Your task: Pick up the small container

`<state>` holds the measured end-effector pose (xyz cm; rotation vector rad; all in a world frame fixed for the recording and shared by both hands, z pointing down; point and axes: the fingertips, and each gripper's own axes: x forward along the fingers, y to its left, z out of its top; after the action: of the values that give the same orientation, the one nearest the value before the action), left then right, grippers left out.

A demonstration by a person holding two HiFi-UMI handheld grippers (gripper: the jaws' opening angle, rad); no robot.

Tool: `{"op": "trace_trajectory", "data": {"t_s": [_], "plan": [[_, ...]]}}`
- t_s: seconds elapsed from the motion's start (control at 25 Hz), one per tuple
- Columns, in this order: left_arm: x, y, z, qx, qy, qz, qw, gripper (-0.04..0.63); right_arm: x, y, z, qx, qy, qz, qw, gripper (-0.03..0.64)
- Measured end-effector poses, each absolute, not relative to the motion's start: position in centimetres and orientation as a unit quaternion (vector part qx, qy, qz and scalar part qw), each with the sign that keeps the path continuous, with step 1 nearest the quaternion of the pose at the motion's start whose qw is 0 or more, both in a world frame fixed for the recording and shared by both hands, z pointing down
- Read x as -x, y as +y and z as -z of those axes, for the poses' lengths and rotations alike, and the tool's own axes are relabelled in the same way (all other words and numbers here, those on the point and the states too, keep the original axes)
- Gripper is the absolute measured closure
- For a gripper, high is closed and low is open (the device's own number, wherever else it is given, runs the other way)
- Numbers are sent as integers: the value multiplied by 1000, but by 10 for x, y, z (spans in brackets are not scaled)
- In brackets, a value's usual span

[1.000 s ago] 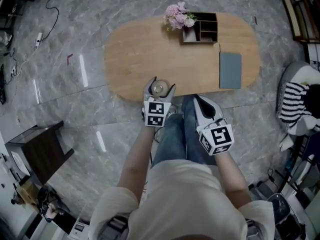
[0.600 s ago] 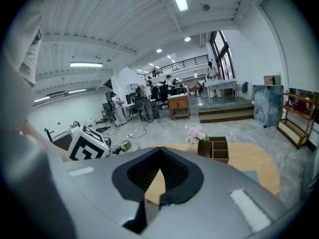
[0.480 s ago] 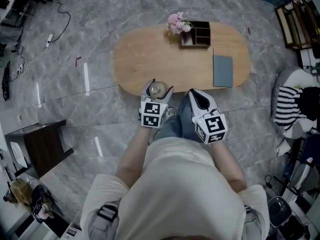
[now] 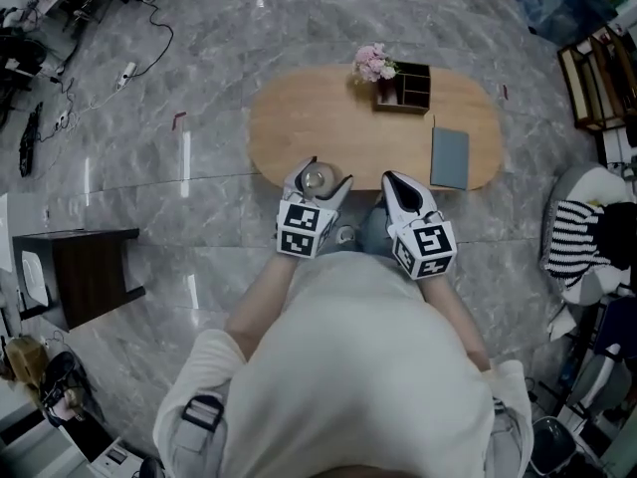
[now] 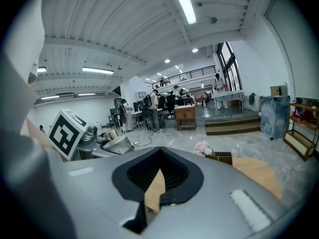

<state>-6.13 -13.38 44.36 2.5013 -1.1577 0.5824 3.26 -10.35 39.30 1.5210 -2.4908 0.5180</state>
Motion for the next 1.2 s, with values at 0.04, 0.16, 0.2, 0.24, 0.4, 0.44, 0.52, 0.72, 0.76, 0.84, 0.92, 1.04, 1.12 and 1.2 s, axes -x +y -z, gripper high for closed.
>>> {"op": "trace_trajectory", "data": {"t_s": [0.04, 0.16, 0.2, 0.24, 0.4, 0.44, 0.52, 0.72, 0.76, 0.84, 0.92, 1.04, 1.12, 1.2], "plan": [[64, -133, -440, -876, -408, -204, 159, 252, -31, -104, -391, -509, -839, -172, 86, 618], [70, -129, -433, -873, -415, -196, 162, 252, -31, -105, -384, -504, -844, -162, 84, 618], [71, -127, -431, -873, -417, -192, 164, 252, -32, -105, -382, -503, -846, -158, 84, 618], [73, -126, -430, -873, -419, -189, 165, 252, -32, -106, -380, -502, -847, -153, 83, 618], [82, -120, -425, -870, -427, -185, 162, 252, -30, -106, -376, -502, -849, -147, 76, 618], [83, -119, -425, -870, -429, -184, 161, 252, -29, -106, -375, -503, -849, -147, 74, 618], [85, -117, -425, -869, -431, -182, 160, 252, -28, -105, -375, -503, -849, -147, 73, 618], [86, -117, -423, -870, -431, -179, 160, 252, -25, -104, -375, -505, -848, -137, 80, 618], [86, -117, -423, -870, -431, -178, 161, 252, -25, -104, -375, -508, -847, -134, 84, 620], [87, -119, -423, -869, -433, -176, 161, 252, -26, -104, -377, -512, -844, -132, 87, 620], [88, -120, -423, -869, -433, -176, 161, 252, -27, -104, -379, -515, -842, -136, 86, 620], [90, -121, -423, -869, -434, -176, 159, 252, -26, -105, -380, -515, -841, -140, 86, 620], [92, -122, -423, -868, -437, -176, 159, 252, -25, -105, -380, -513, -842, -142, 85, 620], [94, -123, -423, -866, -440, -176, 161, 252, -24, -106, -381, -512, -842, -145, 85, 620]]}}
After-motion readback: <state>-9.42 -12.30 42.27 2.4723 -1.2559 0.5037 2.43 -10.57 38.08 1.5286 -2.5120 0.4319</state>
